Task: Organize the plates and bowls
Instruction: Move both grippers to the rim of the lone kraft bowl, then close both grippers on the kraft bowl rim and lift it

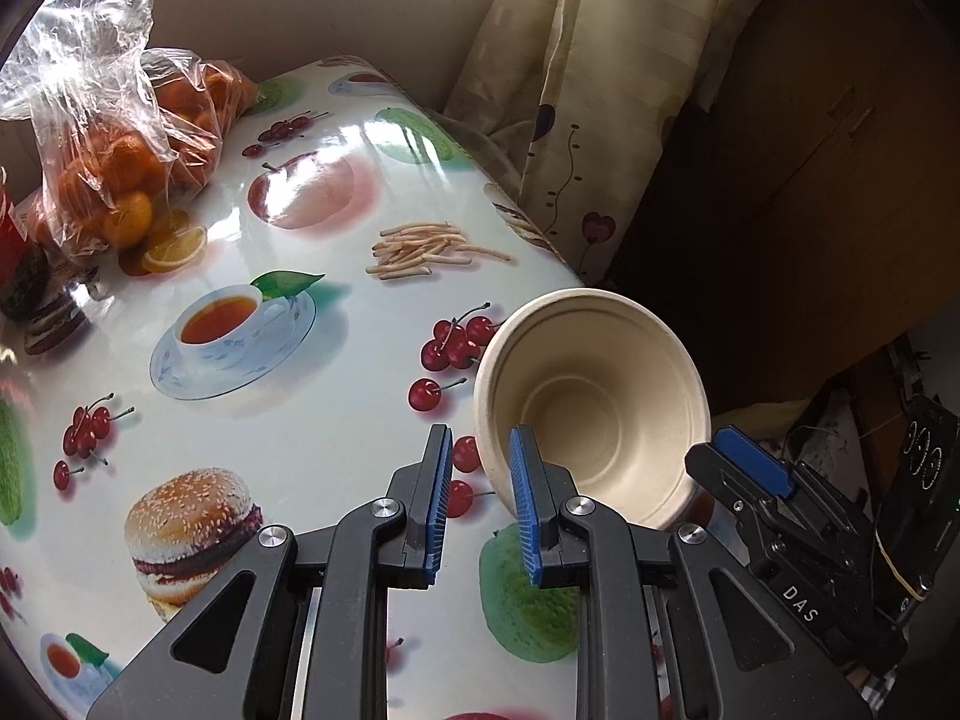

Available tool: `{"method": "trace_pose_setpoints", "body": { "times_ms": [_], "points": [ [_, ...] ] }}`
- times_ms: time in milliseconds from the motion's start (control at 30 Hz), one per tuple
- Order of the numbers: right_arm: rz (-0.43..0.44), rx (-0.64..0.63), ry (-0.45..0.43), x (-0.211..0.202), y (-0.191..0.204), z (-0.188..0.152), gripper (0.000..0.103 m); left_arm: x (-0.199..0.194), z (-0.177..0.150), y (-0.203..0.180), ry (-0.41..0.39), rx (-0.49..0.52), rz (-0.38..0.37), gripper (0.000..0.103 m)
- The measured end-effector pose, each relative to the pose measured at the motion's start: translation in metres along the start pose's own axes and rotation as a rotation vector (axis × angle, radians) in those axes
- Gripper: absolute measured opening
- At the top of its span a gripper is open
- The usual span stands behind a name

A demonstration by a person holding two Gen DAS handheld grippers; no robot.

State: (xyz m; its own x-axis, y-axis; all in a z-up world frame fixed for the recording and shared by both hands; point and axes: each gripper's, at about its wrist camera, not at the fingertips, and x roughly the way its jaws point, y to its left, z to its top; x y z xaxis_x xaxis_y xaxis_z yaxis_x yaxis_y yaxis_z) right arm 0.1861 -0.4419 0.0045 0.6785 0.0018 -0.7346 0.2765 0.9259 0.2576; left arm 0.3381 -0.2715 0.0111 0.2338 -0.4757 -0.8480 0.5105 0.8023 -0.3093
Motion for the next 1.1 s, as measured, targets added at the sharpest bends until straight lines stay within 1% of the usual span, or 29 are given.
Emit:
{"method": "trace_pose_setpoints", "body": {
  "times_ms": [133, 267, 400, 600, 700, 767, 900, 933, 967, 1100],
  "points": [
    [0.005, 0.007, 0.009, 0.006, -0.002, 0.001, 0.037, 0.006, 0.003, 0.001, 0.012, -0.002, -0.002, 0.021],
    [0.009, 0.012, 0.014, 0.009, -0.004, 0.002, 0.037, 0.013, 0.005, 0.005, 0.028, -0.027, -0.008, 0.021],
    [0.013, 0.017, 0.016, 0.012, -0.005, 0.004, 0.037, 0.016, 0.005, 0.003, 0.036, -0.022, -0.017, 0.021],
    [0.023, 0.017, 0.022, 0.015, -0.004, 0.004, 0.036, 0.023, 0.006, 0.004, 0.057, -0.047, -0.041, 0.021],
    [0.028, 0.017, 0.025, 0.017, -0.004, 0.004, 0.034, 0.025, 0.005, 0.006, 0.06, -0.059, -0.041, 0.021],
    [0.031, 0.014, 0.029, 0.018, -0.003, 0.003, 0.029, 0.026, 0.005, 0.006, 0.062, -0.061, -0.04, 0.021],
    [0.038, 0.018, 0.033, 0.02, -0.003, 0.003, 0.026, 0.027, 0.005, 0.005, 0.062, -0.056, -0.04, 0.02],
    [0.038, 0.018, 0.033, 0.02, -0.003, 0.003, 0.024, 0.027, 0.005, 0.005, 0.061, -0.058, -0.04, 0.019],
    [0.038, 0.017, 0.033, 0.02, -0.003, 0.003, 0.022, 0.027, 0.004, 0.004, 0.061, -0.056, -0.041, 0.015],
    [0.041, 0.018, 0.034, 0.021, -0.003, 0.003, 0.02, 0.027, 0.004, 0.003, 0.059, -0.051, -0.036, 0.01]
  ]
}}
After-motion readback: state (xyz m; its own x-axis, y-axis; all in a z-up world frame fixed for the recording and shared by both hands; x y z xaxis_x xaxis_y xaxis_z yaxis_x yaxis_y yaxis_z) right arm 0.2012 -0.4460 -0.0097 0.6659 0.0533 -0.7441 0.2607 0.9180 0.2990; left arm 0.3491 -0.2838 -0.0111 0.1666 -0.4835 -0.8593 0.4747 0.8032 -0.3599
